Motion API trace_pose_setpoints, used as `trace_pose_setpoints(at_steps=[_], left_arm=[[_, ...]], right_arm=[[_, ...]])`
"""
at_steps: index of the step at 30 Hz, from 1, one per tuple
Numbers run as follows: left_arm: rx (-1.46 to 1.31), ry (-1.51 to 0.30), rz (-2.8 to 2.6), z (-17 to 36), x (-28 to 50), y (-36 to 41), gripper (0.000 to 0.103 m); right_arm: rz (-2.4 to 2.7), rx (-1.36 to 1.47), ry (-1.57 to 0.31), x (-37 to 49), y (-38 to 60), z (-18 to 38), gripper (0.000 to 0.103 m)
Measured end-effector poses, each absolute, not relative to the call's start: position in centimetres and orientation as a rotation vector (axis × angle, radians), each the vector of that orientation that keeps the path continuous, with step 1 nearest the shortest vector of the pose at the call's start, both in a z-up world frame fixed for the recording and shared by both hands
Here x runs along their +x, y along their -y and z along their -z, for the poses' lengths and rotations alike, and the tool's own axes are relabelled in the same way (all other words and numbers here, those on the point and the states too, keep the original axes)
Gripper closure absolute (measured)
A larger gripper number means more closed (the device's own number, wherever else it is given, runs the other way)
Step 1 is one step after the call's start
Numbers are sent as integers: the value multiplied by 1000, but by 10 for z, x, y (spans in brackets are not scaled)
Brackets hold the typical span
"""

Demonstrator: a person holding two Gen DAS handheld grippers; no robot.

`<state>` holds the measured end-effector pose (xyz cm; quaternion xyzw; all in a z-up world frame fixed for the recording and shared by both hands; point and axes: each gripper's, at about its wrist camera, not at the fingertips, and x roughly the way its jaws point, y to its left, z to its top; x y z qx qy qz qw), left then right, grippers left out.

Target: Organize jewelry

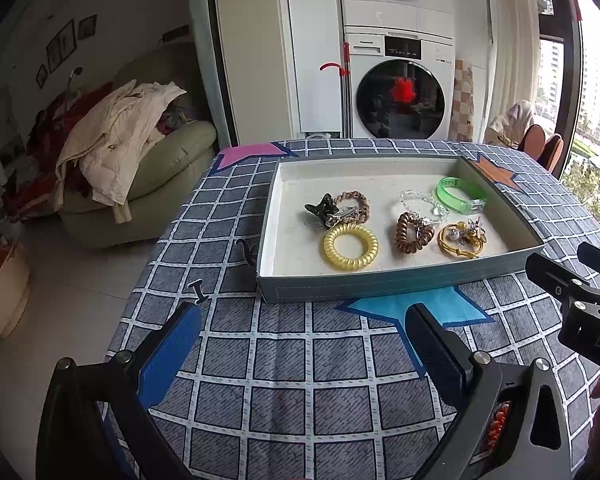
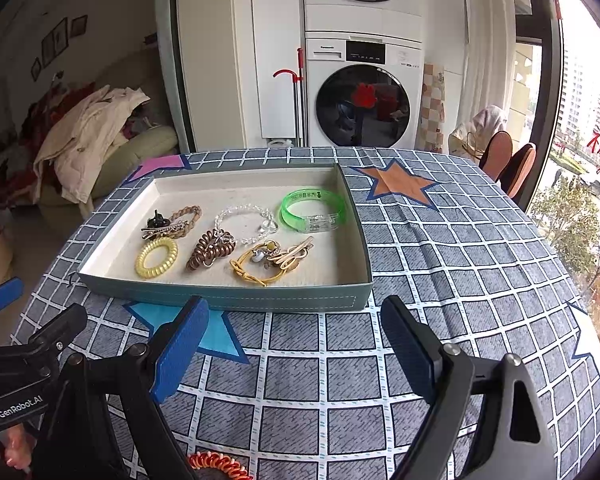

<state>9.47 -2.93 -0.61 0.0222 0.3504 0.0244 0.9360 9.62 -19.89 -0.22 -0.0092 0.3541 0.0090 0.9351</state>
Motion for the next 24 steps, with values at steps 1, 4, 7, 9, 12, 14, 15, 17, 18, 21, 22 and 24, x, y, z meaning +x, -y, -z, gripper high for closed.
trace_pose_setpoints(at_steps=[1, 4, 7, 9, 12, 14, 15, 17, 18, 21, 22, 24], left_arm=[[45, -717, -51, 6, 94, 29, 0], [44, -719, -53, 7, 94, 29, 0], [45, -718, -55, 7, 94, 29, 0], [44, -719, -54, 7, 94, 29, 0], [44, -717, -54, 7, 94, 29, 0], [45, -718, -55, 7, 94, 29, 0], [44, -718, -54, 7, 94, 29, 0], [45, -718, -55, 7, 94, 29, 0], [45, -718, -55, 7, 94, 29, 0], [44, -718, -55, 7, 95, 28, 0], [44, -719, -55, 7, 95, 28, 0], [42, -719, -55, 7, 94, 28, 0]], right_arm=[[-18, -19, -723, 96, 199, 2, 13], [-18, -19, -723, 96, 199, 2, 13], [-18, -18, -724, 96, 199, 1, 13], [-17, -20, -723, 96, 199, 1, 13], [-17, -20, -723, 96, 199, 1, 13], [-17, -18, -723, 96, 199, 2, 13], [-18, -18, -723, 96, 199, 1, 13], [-18, -20, -723, 96, 199, 1, 13], [-18, -21, -723, 96, 199, 1, 13], [-19, -19, -722, 96, 199, 1, 13], [-19, -20, -722, 96, 198, 1, 13], [-19, -21, -722, 96, 198, 1, 13]])
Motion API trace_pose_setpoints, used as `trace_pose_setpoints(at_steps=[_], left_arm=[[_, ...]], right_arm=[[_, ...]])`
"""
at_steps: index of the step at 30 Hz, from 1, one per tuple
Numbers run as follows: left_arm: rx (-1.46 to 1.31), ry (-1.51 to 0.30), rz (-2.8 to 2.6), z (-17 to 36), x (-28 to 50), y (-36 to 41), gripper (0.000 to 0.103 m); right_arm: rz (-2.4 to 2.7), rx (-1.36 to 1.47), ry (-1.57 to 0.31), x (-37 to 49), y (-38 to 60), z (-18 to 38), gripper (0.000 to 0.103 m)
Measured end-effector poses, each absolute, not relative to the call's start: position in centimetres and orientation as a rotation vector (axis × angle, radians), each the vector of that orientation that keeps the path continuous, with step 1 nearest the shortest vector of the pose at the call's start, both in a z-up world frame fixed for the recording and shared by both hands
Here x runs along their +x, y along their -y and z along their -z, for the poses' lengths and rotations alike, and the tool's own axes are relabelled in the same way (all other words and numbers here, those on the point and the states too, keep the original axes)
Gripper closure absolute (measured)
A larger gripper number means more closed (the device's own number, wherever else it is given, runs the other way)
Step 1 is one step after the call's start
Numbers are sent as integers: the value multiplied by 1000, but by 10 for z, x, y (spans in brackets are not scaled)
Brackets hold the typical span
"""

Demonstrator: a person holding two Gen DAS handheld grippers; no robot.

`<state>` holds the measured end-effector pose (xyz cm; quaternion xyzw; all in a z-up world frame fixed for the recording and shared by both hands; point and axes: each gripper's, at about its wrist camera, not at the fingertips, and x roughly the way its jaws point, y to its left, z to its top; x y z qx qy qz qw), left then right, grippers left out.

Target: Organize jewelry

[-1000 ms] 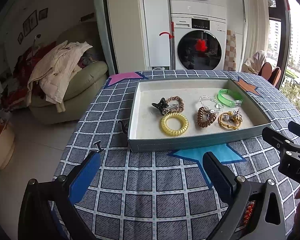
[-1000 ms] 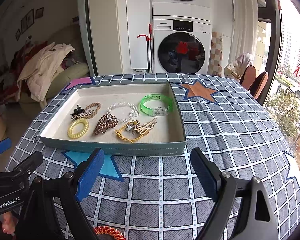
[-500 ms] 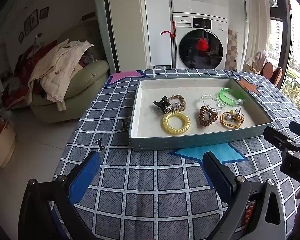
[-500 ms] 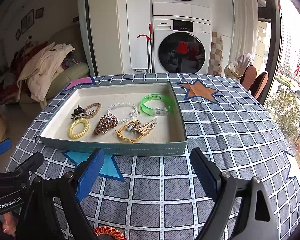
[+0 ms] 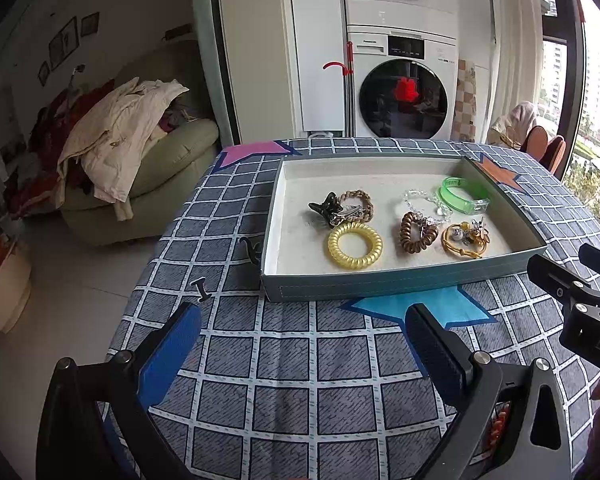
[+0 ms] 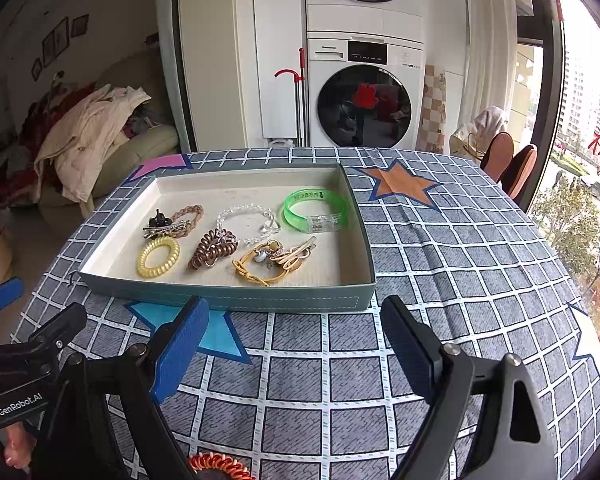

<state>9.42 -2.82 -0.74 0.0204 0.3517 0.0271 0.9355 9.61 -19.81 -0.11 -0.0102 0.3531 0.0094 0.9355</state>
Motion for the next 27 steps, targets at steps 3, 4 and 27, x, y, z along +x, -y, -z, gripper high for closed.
trace_pose_setpoints(at_steps=[3, 4, 27], left_arm=[[44, -718, -58, 7, 94, 28, 0], [43, -718, -58, 7, 94, 27, 0], [39, -725, -59, 7, 94, 28, 0]], right_arm=[[-20, -22, -722, 96, 198, 1, 13], [-21, -22, -722, 96, 198, 1, 13], [-24, -27, -720, 97, 196, 1, 13]])
